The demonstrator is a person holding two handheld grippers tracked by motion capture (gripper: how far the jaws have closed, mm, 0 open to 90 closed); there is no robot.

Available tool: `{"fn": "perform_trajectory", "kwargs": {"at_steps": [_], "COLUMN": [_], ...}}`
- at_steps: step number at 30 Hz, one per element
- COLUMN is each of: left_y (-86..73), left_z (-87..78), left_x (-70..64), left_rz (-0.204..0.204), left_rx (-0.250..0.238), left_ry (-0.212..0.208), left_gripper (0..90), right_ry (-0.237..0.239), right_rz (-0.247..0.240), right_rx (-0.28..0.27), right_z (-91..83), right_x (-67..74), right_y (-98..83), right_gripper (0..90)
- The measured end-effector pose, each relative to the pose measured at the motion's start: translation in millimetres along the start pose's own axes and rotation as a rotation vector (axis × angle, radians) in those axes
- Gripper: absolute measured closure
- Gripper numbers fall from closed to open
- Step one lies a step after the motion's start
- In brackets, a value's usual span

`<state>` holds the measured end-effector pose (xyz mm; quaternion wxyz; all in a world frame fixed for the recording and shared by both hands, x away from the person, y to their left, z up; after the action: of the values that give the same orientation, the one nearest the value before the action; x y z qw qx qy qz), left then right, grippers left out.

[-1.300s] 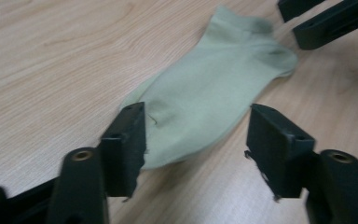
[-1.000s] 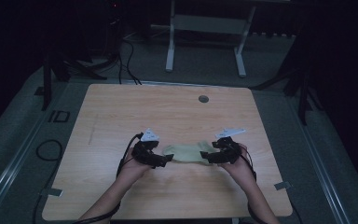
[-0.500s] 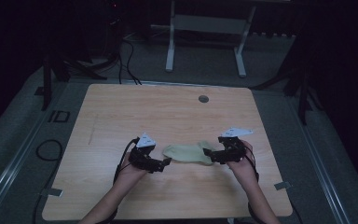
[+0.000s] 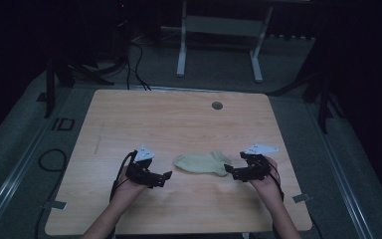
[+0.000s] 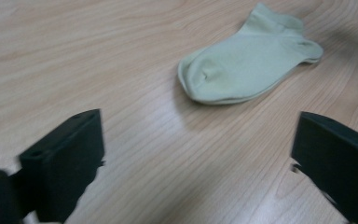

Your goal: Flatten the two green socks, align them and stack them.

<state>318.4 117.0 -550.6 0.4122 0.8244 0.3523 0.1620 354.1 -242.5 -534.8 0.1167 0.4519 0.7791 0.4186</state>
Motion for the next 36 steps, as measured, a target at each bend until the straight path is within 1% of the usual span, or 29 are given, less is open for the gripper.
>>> {"fn": "perform_trajectory", "kwargs": {"at_steps": [2, 5, 6, 8, 10, 12, 16, 17, 18, 19, 21, 23, 25, 28, 30, 33, 36], "left_y": [-3.3, -7.0, -10.3, -14.0, -18.4, -23.6, -34.7, -34.7, -40.3, -42.8, -47.7, -51.8, -56.2, -62.4, -66.5, -72.4, -79.4], "left_z": [-2.3, -5.2, -8.0, -12.4, -16.7, -20.7, -29.1, -29.1, -33.9, -36.3, -41.0, -44.5, -48.2, -53.3, -56.5, -59.6, -63.2], "left_x": [1.2, 1.5, 1.1, 0.9, 1.3, 2.5, 4.8, 4.8, 6.4, 7.3, 8.7, 9.9, 10.8, 9.8, 8.3, 6.6, 6.4], "left_rz": [-0.002, 0.005, 0.011, 0.035, 0.041, 0.038, 0.034, 0.034, 0.039, 0.036, 0.026, 0.022, 0.019, 0.023, 0.027, 0.017, -0.006], "left_rx": [-0.005, -0.004, -0.005, -0.016, -0.017, -0.018, -0.004, -0.004, -0.004, 0.001, -0.011, -0.009, -0.002, 0.010, 0.006, -0.002, 0.003], "left_ry": [0.000, 0.007, 0.014, 0.013, 0.016, 0.007, 0.018, 0.018, 0.033, 0.036, 0.042, 0.046, 0.059, 0.073, 0.079, 0.081, 0.075], "left_gripper": [2.1, 2.1, 2.1, 2.1, 2.1, 2.1, 2.1, 2.1, 2.1, 2.1, 2.1, 2.1, 2.1, 2.1, 2.2, 2.2, 2.2], "right_ry": [0.001, -0.001, -0.006, -0.014, -0.017, -0.022, -0.030, -0.030, -0.031, -0.038, -0.040, -0.047, -0.049, -0.053, -0.062, -0.082, -0.101], "right_rz": [0.009, 0.011, 0.009, 0.020, 0.021, 0.026, 0.030, 0.030, 0.034, 0.039, 0.044, 0.053, 0.064, 0.078, 0.088, 0.105, 0.108], "right_rx": [-0.007, -0.008, -0.007, -0.001, 0.008, 0.005, 0.007, 0.007, 0.008, 0.005, 0.003, 0.001, -0.001, -0.003, -0.003, -0.007, -0.016], "right_z": [-3.5, -6.7, -8.3, -12.4, -14.5, -17.7, -24.6, -24.6, -26.4, -30.1, -33.4, -37.6, -41.5, -47.7, -51.7, -57.2, -63.1], "right_x": [-3.2, -6.2, -8.1, -12.5, -15.3, -17.2, -20.9, -20.9, -21.9, -24.4, -26.5, -28.9, -32.1, -35.9, -38.1, -42.3, -45.7], "right_y": [-3.7, -7.5, -9.5, -15.2, -19.4, -23.8, -32.8, -32.8, -35.2, -40.0, -44.0, -48.5, -52.8, -59.9, -64.6, -70.3, -77.9], "right_gripper": [13.9, 13.5, 13.5, 13.1, 12.6, 12.6, 12.5, 12.5, 12.5, 12.5, 12.5, 12.5, 12.5, 12.5, 12.5, 12.5, 12.5]}}
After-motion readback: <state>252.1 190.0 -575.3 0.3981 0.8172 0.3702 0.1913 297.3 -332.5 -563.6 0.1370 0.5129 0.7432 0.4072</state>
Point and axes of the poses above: each handheld gripper's, and its own axes: z roughly forward along the jaws, y roughly out of its top, x roughly to its left, the point moved 2 cm from there along z, roughly forward along the jaws, and after that the axes turned 10 degrees about z, right-handed, at the moved point
